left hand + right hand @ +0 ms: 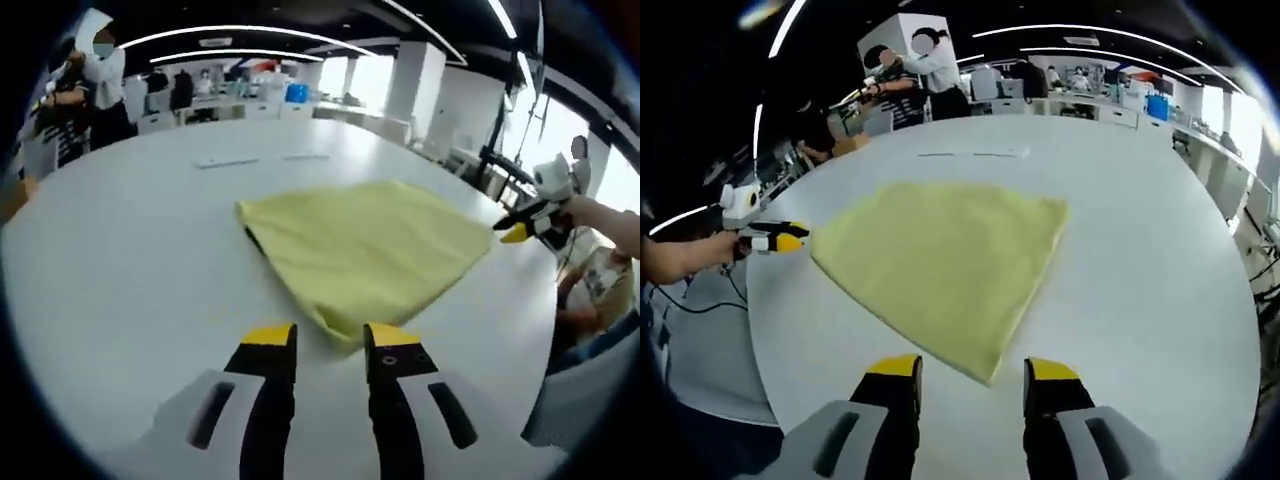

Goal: Fold the garment on the visible template until the final outline fits inside the template.

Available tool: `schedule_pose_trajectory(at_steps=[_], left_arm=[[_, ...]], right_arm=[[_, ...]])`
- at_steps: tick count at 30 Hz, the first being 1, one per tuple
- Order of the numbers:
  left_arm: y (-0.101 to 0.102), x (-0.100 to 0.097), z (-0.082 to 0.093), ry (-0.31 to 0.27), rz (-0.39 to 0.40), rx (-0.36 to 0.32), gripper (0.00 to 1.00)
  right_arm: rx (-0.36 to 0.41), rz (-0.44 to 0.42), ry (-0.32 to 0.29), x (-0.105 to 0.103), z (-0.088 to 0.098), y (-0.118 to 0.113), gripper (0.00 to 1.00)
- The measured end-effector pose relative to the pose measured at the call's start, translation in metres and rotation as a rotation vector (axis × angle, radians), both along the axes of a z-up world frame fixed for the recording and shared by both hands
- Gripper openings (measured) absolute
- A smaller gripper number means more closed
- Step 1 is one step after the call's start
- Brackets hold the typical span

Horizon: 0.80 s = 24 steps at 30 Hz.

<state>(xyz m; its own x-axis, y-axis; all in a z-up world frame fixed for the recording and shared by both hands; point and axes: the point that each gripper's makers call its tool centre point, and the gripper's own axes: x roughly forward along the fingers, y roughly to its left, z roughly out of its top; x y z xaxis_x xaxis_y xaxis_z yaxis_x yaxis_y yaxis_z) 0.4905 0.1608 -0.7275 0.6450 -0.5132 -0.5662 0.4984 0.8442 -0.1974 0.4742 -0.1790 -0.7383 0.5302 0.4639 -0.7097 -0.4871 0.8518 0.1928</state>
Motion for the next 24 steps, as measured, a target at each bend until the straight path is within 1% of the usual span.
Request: schedule_pose_trajectory(at_steps=[3,6,11,14,18,19,22,24], left_arm=[[-0.001,0.001,-0.003,0.008,0.023,-0.019,0.15],[-0.002,0.001,-0.005,0.01,0.037,-0.023,0.13],[-0.003,-0.001,-0.013,0.035,0.059,-0.026,0.06],[-0.004,-0.001,-0.014,0.05,0.101,-0.078,0.05],[-0.003,-0.001,-0.016,0.055,0.107,-0.074,0.02],[-0.003,-0.001,-0.016,0.063,0.121,-0.087,0.02],[-0.003,0.0,-0.015,0.067,0.135,-0.099,0.01],[-0.004,-0.001,-0.014,0.071,0.136,-0.105,0.0]], right_arm=[[-0.004,-0.008,-0.006,-0.002,-0.003,-0.002,0.3],[-0.003,-0.012,-0.012,-0.002,-0.005,-0.002,0.25],[0.005,-0.025,-0.021,-0.002,-0.007,-0.004,0.19],[-0.004,-0.036,-0.024,-0.001,-0.009,-0.007,0.14],[0.0,-0.055,-0.03,0.001,-0.01,-0.01,0.08],[0.004,-0.054,-0.03,0.001,-0.009,-0.009,0.07],[0.015,-0.039,-0.041,0.002,-0.007,-0.006,0.07],[0.019,-0.035,-0.046,0.002,-0.007,-0.005,0.04]])
